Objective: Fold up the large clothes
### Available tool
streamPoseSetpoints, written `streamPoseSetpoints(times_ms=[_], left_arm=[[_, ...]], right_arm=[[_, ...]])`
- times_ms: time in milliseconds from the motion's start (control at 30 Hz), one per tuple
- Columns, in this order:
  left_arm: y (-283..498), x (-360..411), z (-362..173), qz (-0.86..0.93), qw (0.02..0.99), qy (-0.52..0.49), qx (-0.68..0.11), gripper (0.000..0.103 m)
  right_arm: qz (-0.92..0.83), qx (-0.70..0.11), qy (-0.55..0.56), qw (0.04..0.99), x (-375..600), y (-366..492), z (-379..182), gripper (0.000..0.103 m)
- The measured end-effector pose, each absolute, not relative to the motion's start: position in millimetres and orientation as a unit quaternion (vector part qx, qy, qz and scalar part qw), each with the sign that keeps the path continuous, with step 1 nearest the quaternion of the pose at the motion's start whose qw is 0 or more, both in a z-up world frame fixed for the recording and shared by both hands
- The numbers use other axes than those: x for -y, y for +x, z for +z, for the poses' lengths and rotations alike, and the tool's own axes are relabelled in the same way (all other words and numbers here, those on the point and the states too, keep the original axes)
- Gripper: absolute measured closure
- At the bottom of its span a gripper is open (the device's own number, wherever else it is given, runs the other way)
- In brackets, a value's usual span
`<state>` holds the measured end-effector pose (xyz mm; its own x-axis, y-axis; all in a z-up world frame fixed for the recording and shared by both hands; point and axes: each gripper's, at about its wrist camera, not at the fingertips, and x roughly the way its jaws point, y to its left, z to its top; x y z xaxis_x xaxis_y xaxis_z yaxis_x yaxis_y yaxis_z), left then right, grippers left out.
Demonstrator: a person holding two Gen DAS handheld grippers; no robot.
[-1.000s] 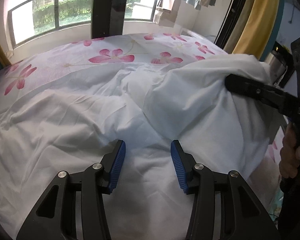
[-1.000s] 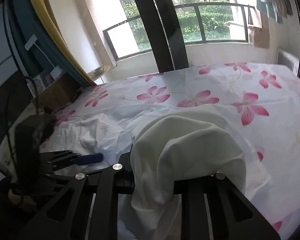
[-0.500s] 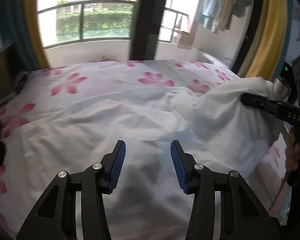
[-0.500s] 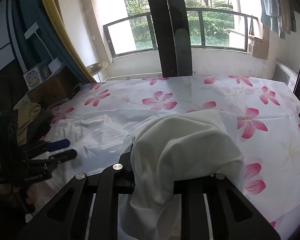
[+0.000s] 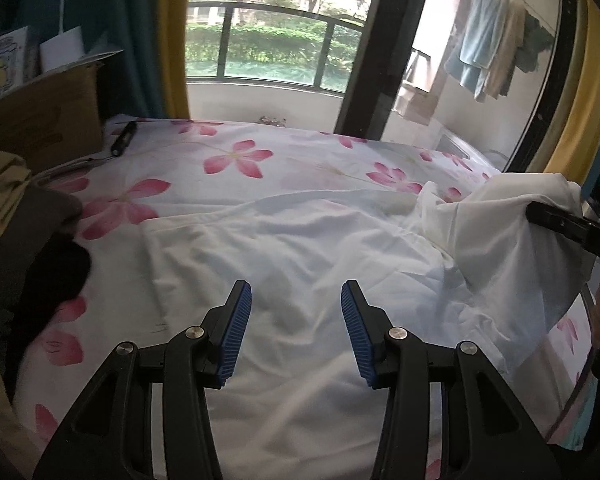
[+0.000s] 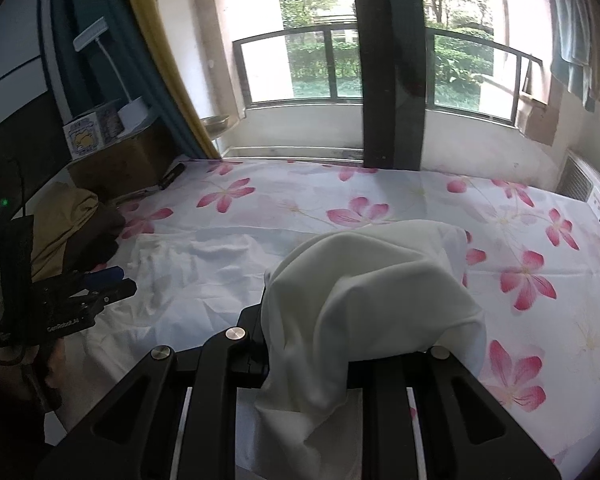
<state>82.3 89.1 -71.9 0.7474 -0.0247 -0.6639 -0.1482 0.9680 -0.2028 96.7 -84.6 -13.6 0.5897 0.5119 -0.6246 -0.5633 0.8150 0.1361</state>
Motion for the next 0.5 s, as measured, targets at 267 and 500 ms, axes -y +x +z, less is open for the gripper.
streamPoseSetpoints(times_ms=[267, 500], left_arm=[[71, -106, -76, 0.039, 0.926, -0.134, -0.351, 0.054], [59, -127, -79, 0.057, 0.925, -0.143, -0.349, 0.054]], right_arm=[[0.331, -0.341, -0.063, 0.878, 42, 92, -15, 0.083], [0.367, -0.362, -0.093, 0.852, -3, 89, -31, 0.083]])
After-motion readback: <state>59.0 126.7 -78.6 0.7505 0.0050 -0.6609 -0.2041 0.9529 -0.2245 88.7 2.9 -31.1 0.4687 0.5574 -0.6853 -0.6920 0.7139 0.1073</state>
